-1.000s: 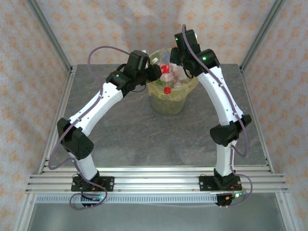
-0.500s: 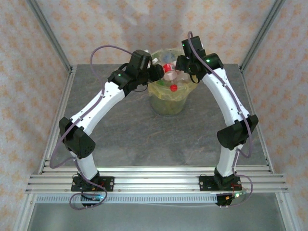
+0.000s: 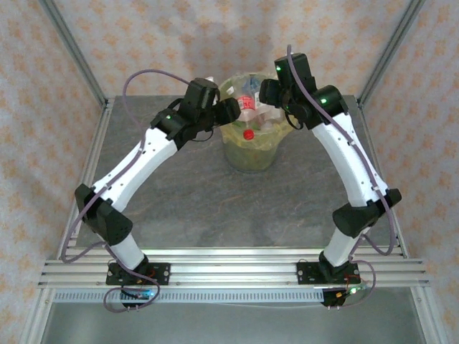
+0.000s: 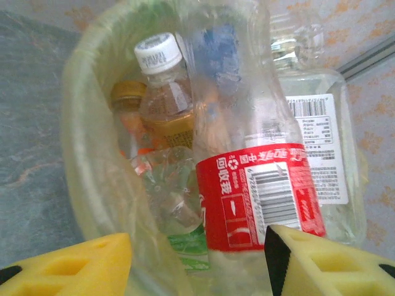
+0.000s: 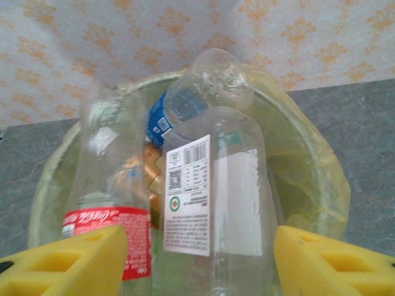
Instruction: Put the plastic bottles in the bin
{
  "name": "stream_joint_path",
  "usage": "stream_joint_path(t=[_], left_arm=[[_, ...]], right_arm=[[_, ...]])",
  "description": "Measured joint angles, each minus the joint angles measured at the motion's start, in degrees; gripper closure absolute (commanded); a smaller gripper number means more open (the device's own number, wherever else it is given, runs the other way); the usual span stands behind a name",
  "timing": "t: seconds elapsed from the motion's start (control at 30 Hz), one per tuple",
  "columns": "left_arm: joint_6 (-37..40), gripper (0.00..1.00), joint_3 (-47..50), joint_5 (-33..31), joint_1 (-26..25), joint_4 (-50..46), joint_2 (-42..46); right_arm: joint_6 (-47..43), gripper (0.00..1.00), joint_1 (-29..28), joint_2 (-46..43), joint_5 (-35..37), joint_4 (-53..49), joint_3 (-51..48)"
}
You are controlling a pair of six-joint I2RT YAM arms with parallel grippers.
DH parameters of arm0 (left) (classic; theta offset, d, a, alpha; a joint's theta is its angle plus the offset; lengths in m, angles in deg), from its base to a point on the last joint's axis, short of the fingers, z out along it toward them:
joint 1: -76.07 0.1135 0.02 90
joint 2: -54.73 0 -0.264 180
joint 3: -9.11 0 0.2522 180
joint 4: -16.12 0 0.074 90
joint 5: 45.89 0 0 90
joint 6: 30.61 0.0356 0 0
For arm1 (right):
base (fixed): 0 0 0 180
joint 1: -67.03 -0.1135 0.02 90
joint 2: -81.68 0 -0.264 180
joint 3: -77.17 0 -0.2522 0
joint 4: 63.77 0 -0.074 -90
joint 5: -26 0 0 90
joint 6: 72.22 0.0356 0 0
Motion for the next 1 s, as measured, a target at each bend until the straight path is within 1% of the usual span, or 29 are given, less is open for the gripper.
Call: stream_joint_path(t=[0.2, 0.27, 0.33, 0.43, 0.5, 0.63, 0.77, 0.87, 1.0], left_arm=[[0.57, 0.39, 2.32, -3.34, 0.00, -0.59, 4.22], [0.79, 0.37, 3.21, -4.72, 0.00, -0.83, 5.18], [1.22, 0.31, 4.26, -6.36, 0.00, -1.05, 6.16], [2.10, 0.15, 6.51, -9.46, 0.11, -1.27, 8.37], [2.75, 0.00, 8.68, -11.50, 0.63, -1.38, 10.71], [3.58, 0.00, 15.89, -15.76, 3.80, -1.14, 18.03], [4.09, 0.00, 26.71, -22.08, 8.37, -0.94, 28.00], [6.16, 0.00, 35.60, -28.48, 9.62, -0.72, 35.60], [10.84, 0.00, 47.52, -35.58, 9.62, 2.86, 45.03]], right_arm=[[-0.39, 0.36, -0.81, -0.44, 0.52, -0.50, 0.00], [-0.46, 0.35, -1.07, -0.46, 0.74, -0.81, 0.00], [-0.79, 0.33, -1.20, -0.46, 1.16, -1.05, -0.15], [-1.14, 0.27, -1.42, -2.03, 2.73, -0.57, -3.30], [-1.31, 0.21, -1.42, -4.87, 4.81, -0.02, -8.35], [-1.66, 0.12, -1.36, -13.00, 9.38, 2.36, -20.28], [-1.09, 0.01, -0.11, -25.20, 13.70, 6.49, -35.34], [-0.50, 0.01, 1.75, -34.10, 16.72, 8.98, -45.16], [0.59, 0.01, 4.37, -41.57, 20.83, 11.56, -54.95]])
